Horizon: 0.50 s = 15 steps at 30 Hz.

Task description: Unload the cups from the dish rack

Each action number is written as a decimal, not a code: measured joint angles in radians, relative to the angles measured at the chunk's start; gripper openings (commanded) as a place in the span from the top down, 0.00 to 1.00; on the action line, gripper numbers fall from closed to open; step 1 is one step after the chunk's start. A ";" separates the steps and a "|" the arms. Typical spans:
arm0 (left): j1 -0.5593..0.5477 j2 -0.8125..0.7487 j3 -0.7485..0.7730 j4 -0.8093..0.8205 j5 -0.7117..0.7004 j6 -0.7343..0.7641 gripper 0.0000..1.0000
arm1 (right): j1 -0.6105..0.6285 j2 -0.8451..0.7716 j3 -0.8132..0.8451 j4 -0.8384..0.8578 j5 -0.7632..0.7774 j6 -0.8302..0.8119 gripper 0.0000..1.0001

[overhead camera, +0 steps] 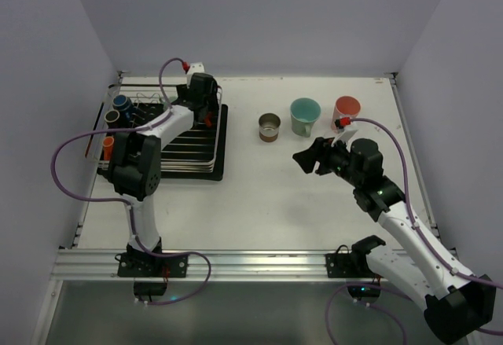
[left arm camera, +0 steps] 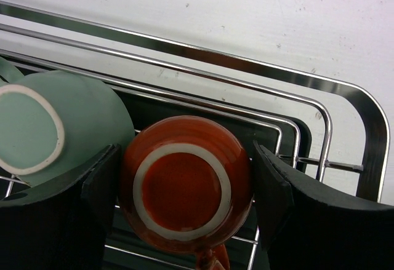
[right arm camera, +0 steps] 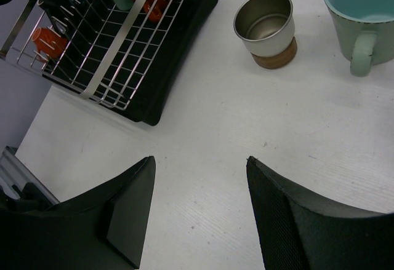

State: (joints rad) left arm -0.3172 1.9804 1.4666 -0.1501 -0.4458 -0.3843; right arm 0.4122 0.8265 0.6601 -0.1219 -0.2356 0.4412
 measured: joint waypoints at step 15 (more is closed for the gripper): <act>-0.008 -0.134 -0.082 -0.040 0.050 -0.008 0.74 | 0.021 0.027 0.019 0.044 -0.058 0.052 0.36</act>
State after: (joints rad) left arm -0.3256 1.8462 1.3842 -0.1898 -0.3962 -0.3927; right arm 0.4332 0.8536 0.6796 -0.0780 -0.2935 0.4934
